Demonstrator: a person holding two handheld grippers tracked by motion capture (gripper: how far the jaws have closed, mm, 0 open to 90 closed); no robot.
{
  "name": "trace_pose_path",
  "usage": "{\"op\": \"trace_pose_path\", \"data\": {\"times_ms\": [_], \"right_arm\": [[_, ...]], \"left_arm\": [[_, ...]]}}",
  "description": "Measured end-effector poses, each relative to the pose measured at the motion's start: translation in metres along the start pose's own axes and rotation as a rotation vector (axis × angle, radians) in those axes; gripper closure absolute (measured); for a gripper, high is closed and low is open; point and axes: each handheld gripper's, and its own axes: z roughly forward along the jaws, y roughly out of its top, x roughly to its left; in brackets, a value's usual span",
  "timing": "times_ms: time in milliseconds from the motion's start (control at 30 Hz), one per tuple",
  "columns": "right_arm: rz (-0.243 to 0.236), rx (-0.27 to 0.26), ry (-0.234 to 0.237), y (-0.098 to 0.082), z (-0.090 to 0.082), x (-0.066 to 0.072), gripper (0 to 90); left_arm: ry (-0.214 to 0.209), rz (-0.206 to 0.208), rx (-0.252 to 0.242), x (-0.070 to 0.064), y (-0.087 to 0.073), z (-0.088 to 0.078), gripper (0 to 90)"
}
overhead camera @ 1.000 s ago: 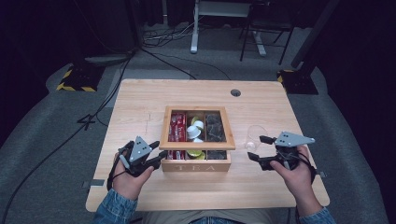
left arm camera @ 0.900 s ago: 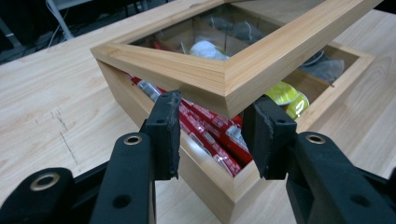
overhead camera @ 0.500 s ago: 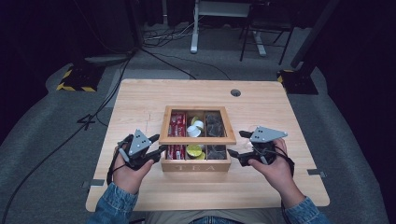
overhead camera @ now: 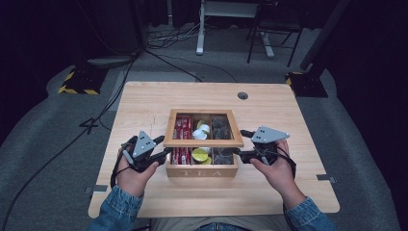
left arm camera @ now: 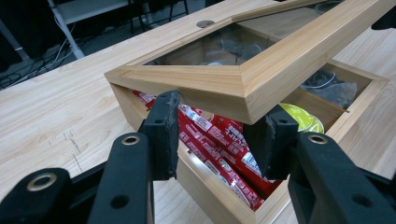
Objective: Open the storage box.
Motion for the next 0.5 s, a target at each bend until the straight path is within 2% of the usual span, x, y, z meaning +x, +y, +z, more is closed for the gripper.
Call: {"op": "trace_pose_path", "data": {"times_ms": [67, 267, 333, 500], "right_arm": [[0.010, -0.011, 0.003, 0.001, 0.000, 0.000, 34.3], [-0.005, -0.011, -0.005, 0.003, 0.000, -0.001, 35.0], [-0.029, -0.009, -0.009, 0.008, 0.000, -0.002, 35.7], [-0.045, -0.024, -0.008, 0.019, -0.002, -0.008, 37.9]], "left_arm": [[0.000, 0.001, 0.001, 0.000, 0.000, 0.000, 56.1], [0.003, 0.001, -0.017, 0.000, 0.000, -0.001, 57.0], [0.009, -0.001, -0.036, 0.000, 0.000, -0.005, 57.8], [0.031, -0.010, -0.037, 0.004, -0.001, -0.011, 53.0]]}}
